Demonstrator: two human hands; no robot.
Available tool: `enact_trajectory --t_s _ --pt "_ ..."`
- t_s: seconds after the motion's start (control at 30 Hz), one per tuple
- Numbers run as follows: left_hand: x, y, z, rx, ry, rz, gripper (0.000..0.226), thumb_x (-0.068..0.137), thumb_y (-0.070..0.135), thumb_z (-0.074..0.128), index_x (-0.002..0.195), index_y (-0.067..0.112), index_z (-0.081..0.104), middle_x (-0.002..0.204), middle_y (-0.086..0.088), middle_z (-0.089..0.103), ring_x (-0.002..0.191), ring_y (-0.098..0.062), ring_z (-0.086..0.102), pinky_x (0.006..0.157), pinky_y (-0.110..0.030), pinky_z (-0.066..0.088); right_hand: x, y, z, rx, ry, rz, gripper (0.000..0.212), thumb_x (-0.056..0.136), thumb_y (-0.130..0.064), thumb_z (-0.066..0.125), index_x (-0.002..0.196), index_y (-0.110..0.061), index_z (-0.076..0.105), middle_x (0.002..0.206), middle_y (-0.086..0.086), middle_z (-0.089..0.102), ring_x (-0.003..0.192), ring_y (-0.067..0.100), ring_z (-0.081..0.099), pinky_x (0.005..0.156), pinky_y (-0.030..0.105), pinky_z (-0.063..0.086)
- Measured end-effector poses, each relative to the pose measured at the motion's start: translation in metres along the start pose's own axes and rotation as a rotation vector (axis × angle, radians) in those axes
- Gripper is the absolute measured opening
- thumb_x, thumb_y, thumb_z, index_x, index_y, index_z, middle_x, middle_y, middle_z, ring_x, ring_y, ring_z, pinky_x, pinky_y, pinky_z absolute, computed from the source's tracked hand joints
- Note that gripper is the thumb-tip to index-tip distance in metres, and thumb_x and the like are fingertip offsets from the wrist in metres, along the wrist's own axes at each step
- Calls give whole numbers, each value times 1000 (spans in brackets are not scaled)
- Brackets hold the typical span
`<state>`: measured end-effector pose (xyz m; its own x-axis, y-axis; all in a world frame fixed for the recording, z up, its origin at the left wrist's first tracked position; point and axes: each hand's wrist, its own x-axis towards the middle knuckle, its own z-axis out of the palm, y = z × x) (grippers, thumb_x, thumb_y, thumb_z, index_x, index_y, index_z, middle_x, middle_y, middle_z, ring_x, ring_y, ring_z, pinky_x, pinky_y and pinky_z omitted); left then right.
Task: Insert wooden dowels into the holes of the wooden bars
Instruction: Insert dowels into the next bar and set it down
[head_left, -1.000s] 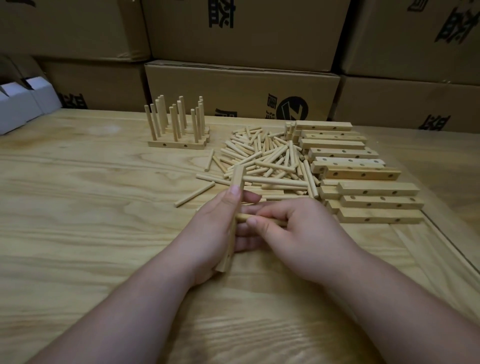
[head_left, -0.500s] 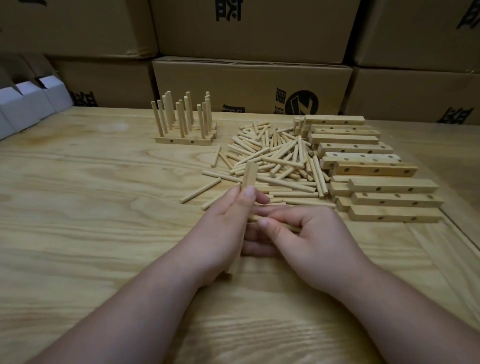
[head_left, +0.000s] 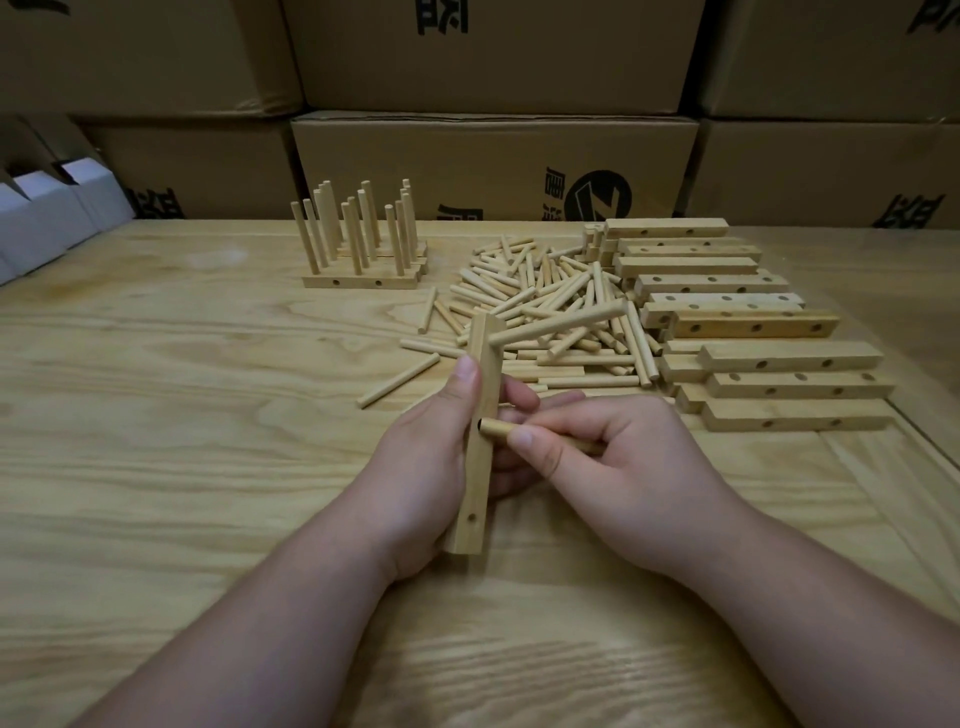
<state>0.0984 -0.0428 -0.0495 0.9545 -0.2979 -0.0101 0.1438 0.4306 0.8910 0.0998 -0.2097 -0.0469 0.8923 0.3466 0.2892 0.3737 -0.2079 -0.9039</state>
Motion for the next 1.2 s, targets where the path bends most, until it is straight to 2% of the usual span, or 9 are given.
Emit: enact_trajectory --t_s 0.1,0.17,0.33,0.47,0.67,0.9,0.97,1.07,1.2 --pt "1 -1 -1 42 0 18 52 92 56 40 102 8 56 104 -14 77 101 -25 75 72 -31 60 -1 -4 -2 -29 -21 15 13 92 -14 69 92 -15 82 95 -9 77 97 2 71 90 22 55" --pt "2 -2 -2 80 1 20 50 92 56 41 103 9 55 112 -15 76 107 -29 73 77 -35 61 0 -5 -5 -84 -50 28 15 93 -13 68 92 -17 82 99 -14 76 106 -6 65 92 12 48" --pt "3 -5 -6 110 75 34 48 87 57 47 97 12 61 102 -18 77 97 -31 75 75 -38 61 5 -12 -4 -171 -79 63 16 94 -16 67 92 -20 83 102 -20 75 115 -14 57 99 12 43" --pt "5 -6 -5 141 139 49 43 84 59 49 84 21 70 91 -17 75 85 -27 75 74 -41 61 6 -19 -4 -286 -71 113 16 95 -27 66 92 -32 82 93 -29 73 99 -16 63 94 20 50" --pt "6 -8 -4 210 155 71 48 102 54 37 83 21 66 73 -5 72 64 -13 71 65 -31 59 6 -26 0 -369 -65 177 17 94 -36 64 91 -34 80 81 -23 75 83 -2 71 86 38 57" --pt "3 -5 1 257 125 65 46 104 50 35 90 12 57 69 -5 73 65 -16 73 62 -29 60 7 -37 -7 -173 -120 339 19 96 -25 65 85 -24 81 79 -13 77 80 -3 72 80 17 54" --pt "3 -5 2 259 136 60 44 100 52 39 85 17 60 78 -10 75 76 -24 75 71 -39 62 8 -40 -10 -66 -135 406 19 96 -19 65 89 -13 81 74 -6 77 72 1 73 68 11 54" --pt "1 -6 2 292 136 72 41 95 55 41 80 24 63 83 -14 74 83 -31 75 81 -48 62 7 -45 -14 106 -151 531 21 97 -9 60 83 -2 73 41 -8 59 35 -2 56 37 4 36" --pt "1 -5 4 309 159 81 41 101 50 39 83 20 60 78 -9 74 79 -29 74 73 -42 63 8 -42 -10 170 -139 536 21 98 -9 58 83 -5 71 36 -14 52 31 -4 50 34 3 32"
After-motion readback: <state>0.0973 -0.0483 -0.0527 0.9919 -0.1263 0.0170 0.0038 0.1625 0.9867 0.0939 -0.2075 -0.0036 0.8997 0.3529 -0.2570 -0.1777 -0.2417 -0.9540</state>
